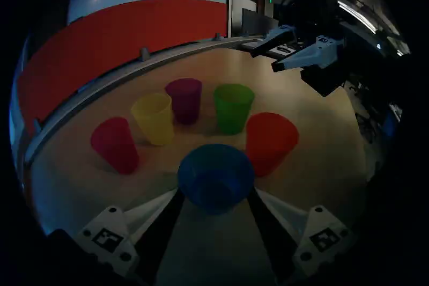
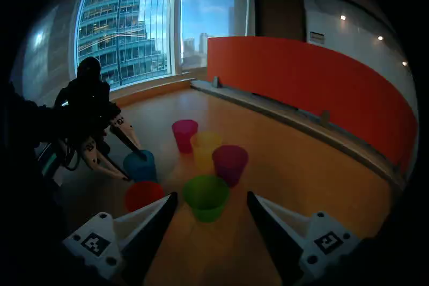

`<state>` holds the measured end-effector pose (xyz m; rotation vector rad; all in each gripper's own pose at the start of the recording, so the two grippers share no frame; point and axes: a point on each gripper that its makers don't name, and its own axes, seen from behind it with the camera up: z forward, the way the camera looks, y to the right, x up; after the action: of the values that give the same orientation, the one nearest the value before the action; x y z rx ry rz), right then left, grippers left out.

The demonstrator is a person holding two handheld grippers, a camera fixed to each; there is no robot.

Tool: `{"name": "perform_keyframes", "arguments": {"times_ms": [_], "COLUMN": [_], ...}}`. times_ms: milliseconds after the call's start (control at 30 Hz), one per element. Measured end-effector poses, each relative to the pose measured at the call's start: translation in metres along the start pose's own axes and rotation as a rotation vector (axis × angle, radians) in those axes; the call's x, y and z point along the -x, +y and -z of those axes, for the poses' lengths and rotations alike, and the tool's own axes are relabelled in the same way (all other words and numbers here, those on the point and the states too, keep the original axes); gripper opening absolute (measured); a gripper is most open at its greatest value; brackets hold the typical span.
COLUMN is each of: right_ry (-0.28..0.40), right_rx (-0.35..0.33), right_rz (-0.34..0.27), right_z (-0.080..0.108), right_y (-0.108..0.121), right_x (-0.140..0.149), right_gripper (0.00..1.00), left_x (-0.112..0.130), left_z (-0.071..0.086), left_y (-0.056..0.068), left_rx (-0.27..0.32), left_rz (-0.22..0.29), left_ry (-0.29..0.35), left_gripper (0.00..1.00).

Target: Pour water

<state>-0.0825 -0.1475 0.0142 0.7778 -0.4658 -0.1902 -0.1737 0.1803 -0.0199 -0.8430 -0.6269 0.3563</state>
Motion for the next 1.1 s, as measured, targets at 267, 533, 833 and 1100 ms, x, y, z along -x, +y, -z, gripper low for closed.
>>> {"name": "perform_keyframes", "arguments": {"times_ms": [267,533,833,1100], "right_ry": [-0.002,-0.005,-0.008,-0.012], "right_rx": [-0.004,-0.006,-0.007,-0.007], "right_rz": [-0.006,-0.011,-0.016,-0.015], "right_z": [-0.002,-0.004,-0.006,-0.007], "right_y": [0.000,0.001,0.002,0.002], "right_x": [0.003,0.007,0.010,0.012], "right_gripper": [0.99,1.00,0.99,0.99], "left_x": [-0.003,-0.004,-0.005,-0.005], "left_z": [-0.007,-0.013,-0.021,-0.025], "left_y": [0.001,0.001,0.001,0.001], "left_rx": [0.007,0.014,0.015,0.012], "left_rz": [-0.007,-0.010,-0.022,-0.029], "left_ry": [-0.004,-0.012,-0.026,-0.033], "left_gripper": [0.84,0.84,0.84,0.84]}}
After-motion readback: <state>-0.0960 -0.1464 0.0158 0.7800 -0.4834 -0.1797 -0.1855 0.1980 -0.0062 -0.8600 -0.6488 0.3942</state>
